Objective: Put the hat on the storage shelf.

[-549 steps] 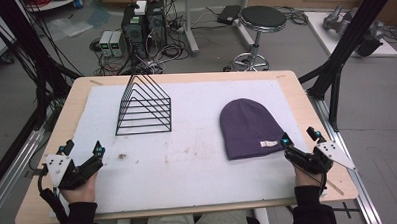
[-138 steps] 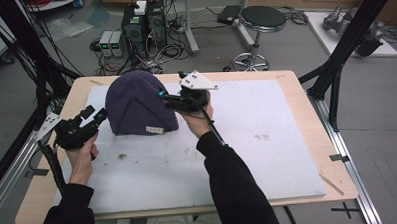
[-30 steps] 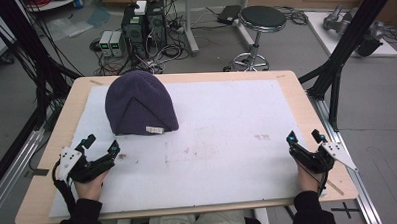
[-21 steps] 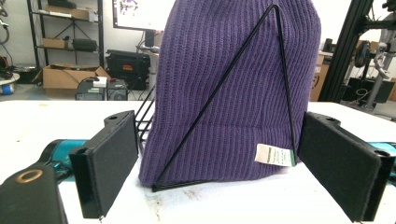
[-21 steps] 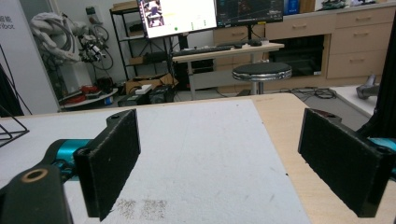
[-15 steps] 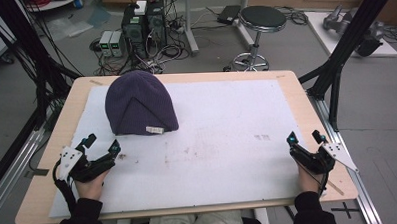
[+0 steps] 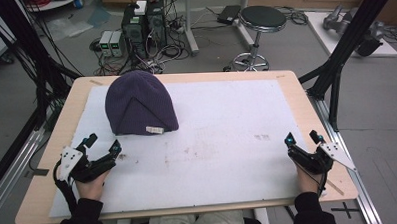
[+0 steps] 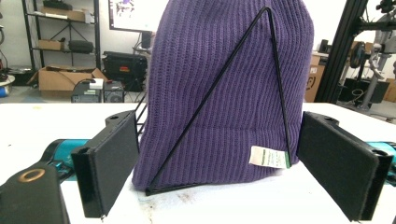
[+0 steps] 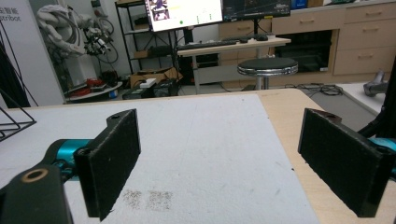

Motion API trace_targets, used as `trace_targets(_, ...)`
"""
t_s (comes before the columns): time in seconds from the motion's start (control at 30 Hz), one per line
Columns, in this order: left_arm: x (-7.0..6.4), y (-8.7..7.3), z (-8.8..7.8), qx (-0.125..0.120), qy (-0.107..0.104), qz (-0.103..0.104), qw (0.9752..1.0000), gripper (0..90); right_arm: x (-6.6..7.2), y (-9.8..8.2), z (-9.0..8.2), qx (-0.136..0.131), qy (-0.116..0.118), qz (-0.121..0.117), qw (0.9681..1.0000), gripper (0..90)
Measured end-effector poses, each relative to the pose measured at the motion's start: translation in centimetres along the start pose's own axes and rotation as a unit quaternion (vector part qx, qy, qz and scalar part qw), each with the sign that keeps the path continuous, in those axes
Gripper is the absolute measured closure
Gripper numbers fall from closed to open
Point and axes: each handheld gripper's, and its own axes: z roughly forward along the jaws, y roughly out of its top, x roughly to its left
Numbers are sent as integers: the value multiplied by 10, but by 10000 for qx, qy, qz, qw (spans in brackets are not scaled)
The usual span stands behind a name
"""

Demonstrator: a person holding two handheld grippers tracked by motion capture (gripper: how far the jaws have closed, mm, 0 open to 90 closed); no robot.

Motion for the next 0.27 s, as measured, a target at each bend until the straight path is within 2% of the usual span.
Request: trace_targets(0.27, 0, -1, 4, 13, -59, 37, 10000, 137, 0, -1, 4, 65, 89, -121, 9999, 121)
